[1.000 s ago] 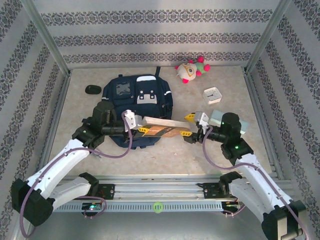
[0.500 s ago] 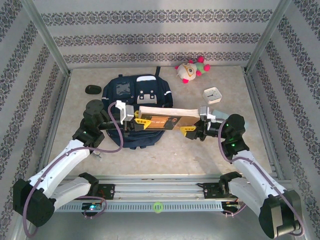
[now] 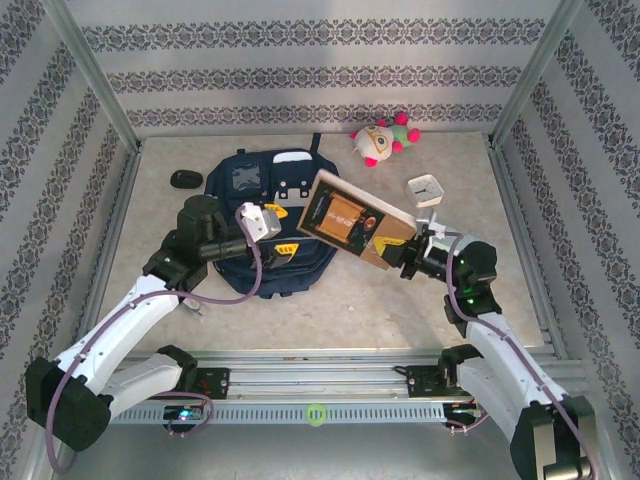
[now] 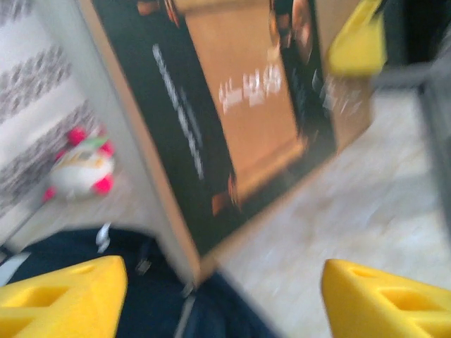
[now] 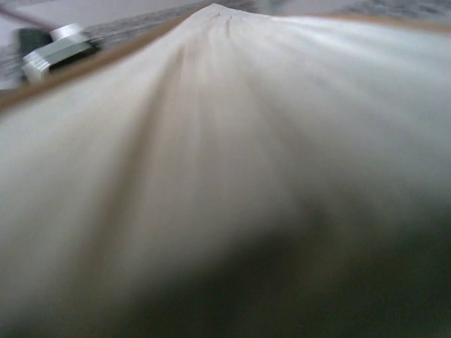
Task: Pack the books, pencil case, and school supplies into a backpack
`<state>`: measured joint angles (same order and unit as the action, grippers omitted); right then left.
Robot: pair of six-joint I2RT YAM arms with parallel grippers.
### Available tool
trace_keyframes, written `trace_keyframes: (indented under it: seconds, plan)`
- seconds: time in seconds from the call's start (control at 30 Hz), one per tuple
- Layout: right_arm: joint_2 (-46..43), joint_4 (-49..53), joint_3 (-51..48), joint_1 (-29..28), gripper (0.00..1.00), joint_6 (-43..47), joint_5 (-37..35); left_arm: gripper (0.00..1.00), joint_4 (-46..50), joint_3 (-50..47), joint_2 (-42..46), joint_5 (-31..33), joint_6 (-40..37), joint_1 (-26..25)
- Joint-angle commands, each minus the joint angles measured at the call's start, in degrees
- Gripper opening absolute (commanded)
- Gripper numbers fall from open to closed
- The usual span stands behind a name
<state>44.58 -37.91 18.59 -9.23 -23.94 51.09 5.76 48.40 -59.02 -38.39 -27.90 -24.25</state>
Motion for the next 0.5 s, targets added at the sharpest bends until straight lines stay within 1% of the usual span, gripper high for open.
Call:
trace_keyframes:
  seconds: [0.0, 0.03, 0.1, 0.2, 0.27, 0.33, 0.47]
  plan:
    - [-4.85, 7.50, -2.30, 0.60, 0.00, -7.68, -17.08, 0.79, 17.32, 2.02, -3.81, 14.84, -15.42, 0.77]
    - [-6.01, 11.03, -2.20, 0.63, 0.00, -8.94, -19.57, 0.82, 18.47, 2.08, -5.43, 16.04, -16.83, 0.77]
    - [-7.58, 16.04, -1.97, 0.72, 0.00, -10.14, -22.72, 0.83, 19.38, 2.19, -8.54, 16.11, -19.28, 0.77]
    - [-8.75, 17.02, -2.57, 0.72, 0.00, -11.66, -24.04, 0.84, 18.15, 2.87, -13.25, 15.62, -19.99, 0.74]
    - [-8.86, 17.06, -2.77, 0.62, 0.00, -11.75, -23.90, 0.84, 17.18, 3.65, -16.58, 16.39, -21.06, 0.66]
    - [-8.68, 17.33, -2.52, 0.63, 0.00, -11.48, -22.86, 0.85, 15.79, 4.78, -19.85, 18.51, -21.30, 0.69]
    - [-8.32, 17.51, -2.32, 0.45, 0.00, -11.32, -21.78, 0.85, 12.22, 6.84, -23.25, 21.48, -18.47, 0.65]
